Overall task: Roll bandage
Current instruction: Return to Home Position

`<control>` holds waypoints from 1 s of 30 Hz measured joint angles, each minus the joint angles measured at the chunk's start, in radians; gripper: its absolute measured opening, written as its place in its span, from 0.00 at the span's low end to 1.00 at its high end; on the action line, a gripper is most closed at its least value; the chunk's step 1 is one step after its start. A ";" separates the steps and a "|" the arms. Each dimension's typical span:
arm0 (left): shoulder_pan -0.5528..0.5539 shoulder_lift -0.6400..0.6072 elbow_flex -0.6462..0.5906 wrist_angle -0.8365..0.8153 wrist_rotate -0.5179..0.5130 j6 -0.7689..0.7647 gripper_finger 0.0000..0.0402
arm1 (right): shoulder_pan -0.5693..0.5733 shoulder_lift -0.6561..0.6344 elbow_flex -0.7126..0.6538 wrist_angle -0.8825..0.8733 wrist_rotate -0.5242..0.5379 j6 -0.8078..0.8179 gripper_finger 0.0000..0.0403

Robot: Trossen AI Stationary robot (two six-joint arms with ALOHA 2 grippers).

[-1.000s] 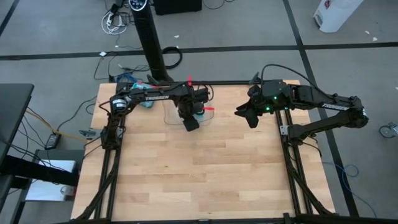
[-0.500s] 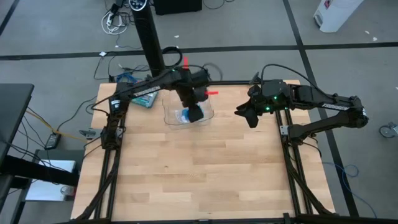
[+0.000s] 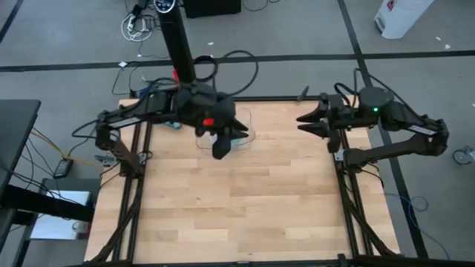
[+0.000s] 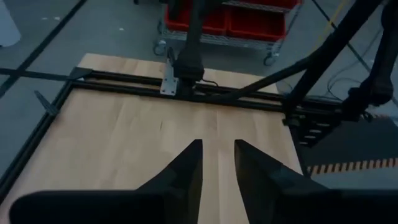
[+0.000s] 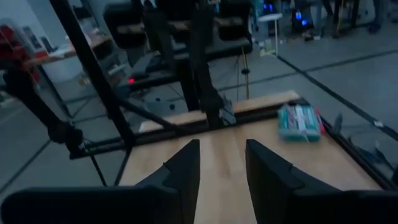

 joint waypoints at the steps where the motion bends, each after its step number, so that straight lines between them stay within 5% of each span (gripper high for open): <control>1: -0.013 -0.021 -0.033 0.022 -0.016 -0.012 0.24 | 0.000 -0.010 0.000 -0.025 0.001 0.000 0.29; 10: -0.097 -0.221 -0.516 0.576 -0.020 -0.180 0.22 | 0.000 -0.120 -0.009 -0.076 -0.077 0.103 0.23; 17: -0.103 -0.348 -0.902 1.028 -0.022 -0.335 0.22 | 0.000 -0.333 -0.157 -0.068 -0.063 0.251 0.16; 30: -0.107 -0.494 -1.321 1.241 -0.014 -0.491 0.22 | 0.000 -0.688 -0.465 0.079 -0.013 0.418 0.08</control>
